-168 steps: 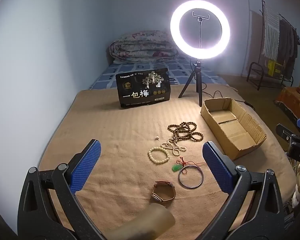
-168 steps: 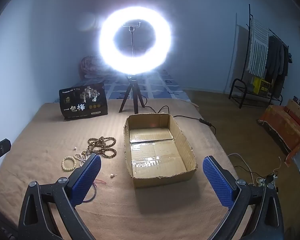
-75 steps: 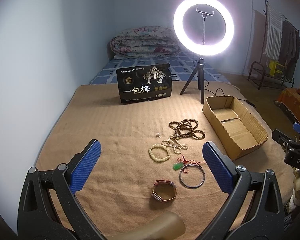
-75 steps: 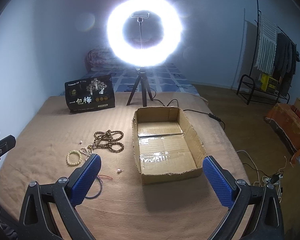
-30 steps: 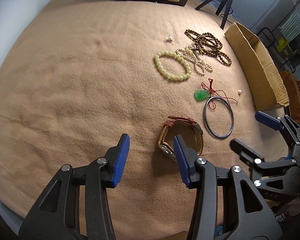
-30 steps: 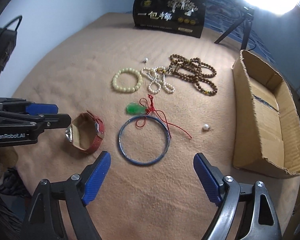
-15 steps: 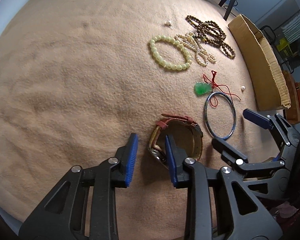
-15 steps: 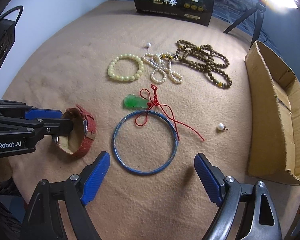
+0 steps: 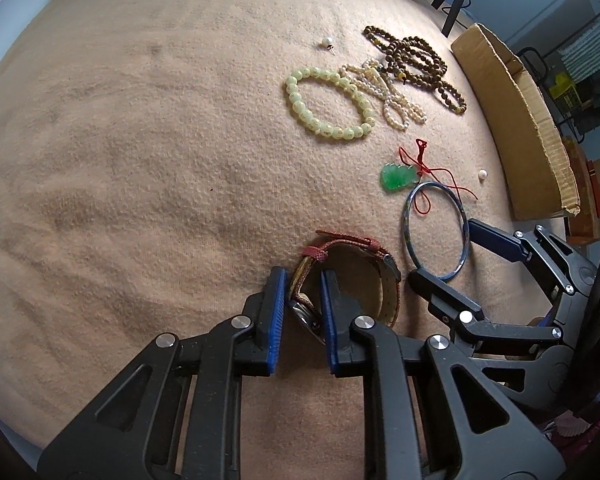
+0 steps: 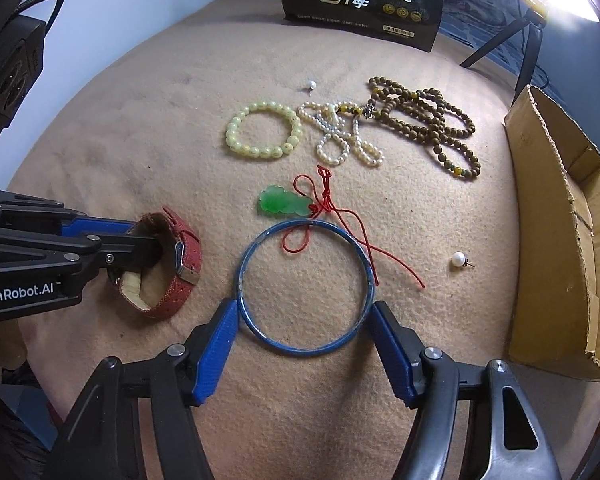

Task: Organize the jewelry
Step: 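Close the right tool on the blue bangle while the left tool holds the watch, then carry watch and bangle into the cardboard box and open both tools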

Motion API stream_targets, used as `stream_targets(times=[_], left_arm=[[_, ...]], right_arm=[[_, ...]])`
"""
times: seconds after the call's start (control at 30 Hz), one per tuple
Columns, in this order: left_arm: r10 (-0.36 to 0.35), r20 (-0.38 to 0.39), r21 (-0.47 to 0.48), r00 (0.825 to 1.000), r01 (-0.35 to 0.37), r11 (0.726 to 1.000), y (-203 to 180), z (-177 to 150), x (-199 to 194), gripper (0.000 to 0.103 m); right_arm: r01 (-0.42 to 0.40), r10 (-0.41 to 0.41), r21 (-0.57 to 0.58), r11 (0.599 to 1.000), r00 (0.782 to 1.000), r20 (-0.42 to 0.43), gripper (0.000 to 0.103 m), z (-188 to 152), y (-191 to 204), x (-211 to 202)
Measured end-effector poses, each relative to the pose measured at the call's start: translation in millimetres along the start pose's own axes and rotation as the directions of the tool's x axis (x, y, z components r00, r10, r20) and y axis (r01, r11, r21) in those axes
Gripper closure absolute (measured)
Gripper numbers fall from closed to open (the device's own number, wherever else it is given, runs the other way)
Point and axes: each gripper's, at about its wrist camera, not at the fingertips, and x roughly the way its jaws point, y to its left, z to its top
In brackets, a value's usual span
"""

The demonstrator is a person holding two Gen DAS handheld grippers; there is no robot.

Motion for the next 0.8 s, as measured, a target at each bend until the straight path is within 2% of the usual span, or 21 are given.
stream_targets(times=[0.43, 0.8], left_arm=[[-0.006, 0.075, 0.025, 0.997, 0.004, 1.0, -15.9, 5.5, -17.5, 0.091], [-0.047, 0.15, 0.074, 0.988, 0.036, 0.997, -43.6, 16.0, -38.5, 0.091]], right_arm=[[0.017, -0.019, 0.037, 0.999, 0.997, 0.079, 0.035, -6.7, -10.5, -29.5], [0.038, -0.051, 0.072, 0.997, 0.981, 0.186, 0.035, -7.2, -22.3, -74.3]])
